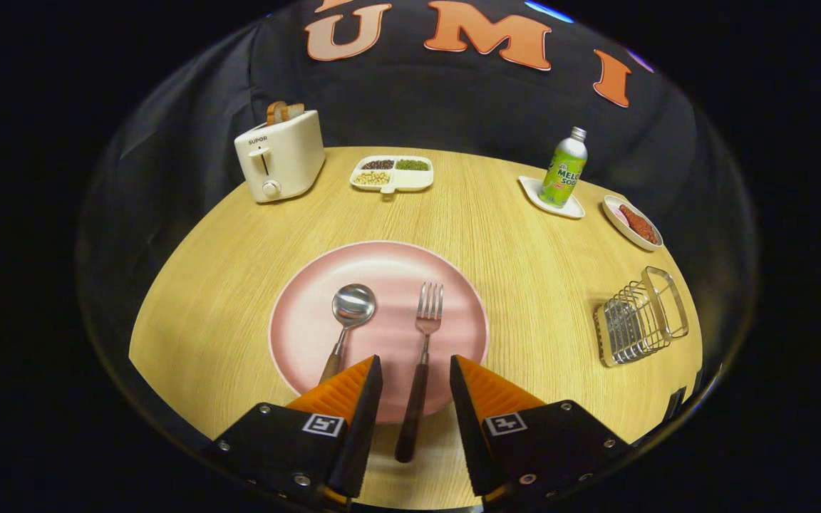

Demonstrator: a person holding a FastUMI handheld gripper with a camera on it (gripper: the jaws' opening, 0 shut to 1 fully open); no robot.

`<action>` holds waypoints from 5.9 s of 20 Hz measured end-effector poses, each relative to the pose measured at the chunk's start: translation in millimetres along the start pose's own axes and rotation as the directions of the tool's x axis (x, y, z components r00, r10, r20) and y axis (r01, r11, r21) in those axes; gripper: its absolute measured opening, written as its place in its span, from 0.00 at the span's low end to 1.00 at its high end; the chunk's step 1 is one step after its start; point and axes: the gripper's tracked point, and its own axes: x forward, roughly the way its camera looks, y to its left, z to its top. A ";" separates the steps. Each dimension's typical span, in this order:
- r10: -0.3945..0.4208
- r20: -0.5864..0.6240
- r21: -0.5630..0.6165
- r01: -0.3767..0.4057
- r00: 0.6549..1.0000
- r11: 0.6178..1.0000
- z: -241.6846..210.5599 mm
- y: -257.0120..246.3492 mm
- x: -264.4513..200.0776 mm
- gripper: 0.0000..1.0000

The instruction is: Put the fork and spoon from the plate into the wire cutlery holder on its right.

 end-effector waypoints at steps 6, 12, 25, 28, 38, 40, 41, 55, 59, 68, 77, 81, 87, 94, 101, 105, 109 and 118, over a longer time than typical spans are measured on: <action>0.000 -0.057 0.040 0.002 0.998 0.999 -6.8 3.0 10.1 0.38; -0.011 -0.085 0.059 0.016 0.996 0.998 -10.6 1.2 16.4 0.26; 0.051 -0.056 0.141 -0.042 0.997 0.989 20.9 -23.0 -21.6 0.02; 0.067 -0.046 0.115 -0.061 0.997 0.992 31.8 -41.7 -43.6 0.02; 0.022 -0.098 0.103 -0.012 0.995 0.995 36.3 -147.4 -98.0 0.02; 0.010 -0.127 0.088 0.002 0.992 0.996 28.4 -167.8 -107.9 0.02; 0.004 -0.142 0.086 0.009 0.990 0.996 25.7 -176.9 -111.7 0.02; -0.007 -0.497 -0.018 -0.002 0.868 1.000 9.8 -262.7 -101.1 0.03; -0.011 -0.560 -0.058 -0.026 0.828 0.998 20.3 -263.3 -80.2 0.03; -0.016 -0.629 -0.087 -0.050 0.777 0.995 21.0 -262.8 -56.1 0.05; -0.038 -0.433 -0.060 0.013 0.901 0.998 51.4 -259.4 -62.1 0.97; -0.053 -0.303 -0.041 0.043 0.951 0.998 64.3 -245.6 -71.8 1.00; -0.017 -0.086 0.067 0.023 0.996 0.997 87.1 -201.9 -87.5 1.00; 0.057 0.041 0.098 -0.061 0.998 0.993 91.2 -126.2 -90.3 1.00; 0.079 0.085 0.071 -0.085 0.993 0.994 85.7 -71.5 -70.2 1.00; 0.102 0.064 0.065 -0.106 0.993 0.992 77.1 -41.3 -56.4 1.00; 0.111 0.064 0.054 -0.115 0.992 0.992 75.9 -14.3 -47.2 0.99; 0.118 -0.012 -0.022 -0.119 0.993 0.993 36.0 46.3 -11.2 0.99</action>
